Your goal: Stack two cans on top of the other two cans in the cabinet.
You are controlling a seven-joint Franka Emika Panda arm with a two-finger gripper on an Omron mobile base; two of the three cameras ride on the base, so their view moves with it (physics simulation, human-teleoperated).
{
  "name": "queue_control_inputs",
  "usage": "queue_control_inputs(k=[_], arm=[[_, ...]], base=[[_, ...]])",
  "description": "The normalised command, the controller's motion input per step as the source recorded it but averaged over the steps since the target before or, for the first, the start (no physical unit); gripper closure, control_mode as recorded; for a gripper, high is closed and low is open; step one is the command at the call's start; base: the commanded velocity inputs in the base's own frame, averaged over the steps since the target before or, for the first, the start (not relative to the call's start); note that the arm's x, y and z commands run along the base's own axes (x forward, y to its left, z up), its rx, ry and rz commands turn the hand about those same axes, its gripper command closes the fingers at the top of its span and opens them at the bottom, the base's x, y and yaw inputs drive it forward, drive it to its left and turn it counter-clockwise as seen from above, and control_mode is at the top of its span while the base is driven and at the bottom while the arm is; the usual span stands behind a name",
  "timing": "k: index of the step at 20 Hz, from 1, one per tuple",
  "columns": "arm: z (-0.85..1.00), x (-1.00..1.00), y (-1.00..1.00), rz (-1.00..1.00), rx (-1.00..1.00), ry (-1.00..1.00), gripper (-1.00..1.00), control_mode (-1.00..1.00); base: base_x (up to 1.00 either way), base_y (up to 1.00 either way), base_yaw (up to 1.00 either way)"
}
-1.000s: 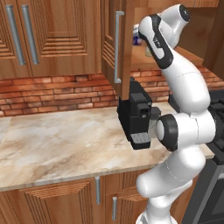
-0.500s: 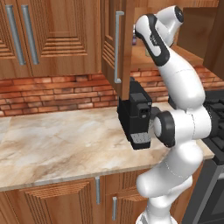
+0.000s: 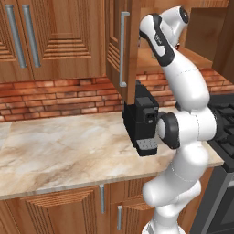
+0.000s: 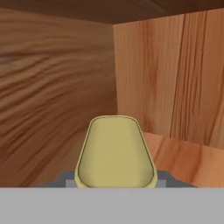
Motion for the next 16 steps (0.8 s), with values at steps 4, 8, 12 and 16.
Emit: queue_control_inputs(k=[4, 8, 12, 16], arm=[[0.00, 0.14, 0.07, 0.03, 0.00, 0.06, 1.00, -1.00], [0.00, 0.14, 0.07, 0.03, 0.00, 0.05, 1.00, -1.00], [0.00, 0.11, 0.06, 0.04, 0.00, 0.02, 1.00, -1.00], [0.00, 0.04, 0.01, 0.02, 0.00, 0.00, 1.00, -1.00]], base=[[0.00, 0.00, 0.00], [0.00, 0.00, 0.00], [0.00, 0.00, 0.00], [0.00, 0.00, 0.00]])
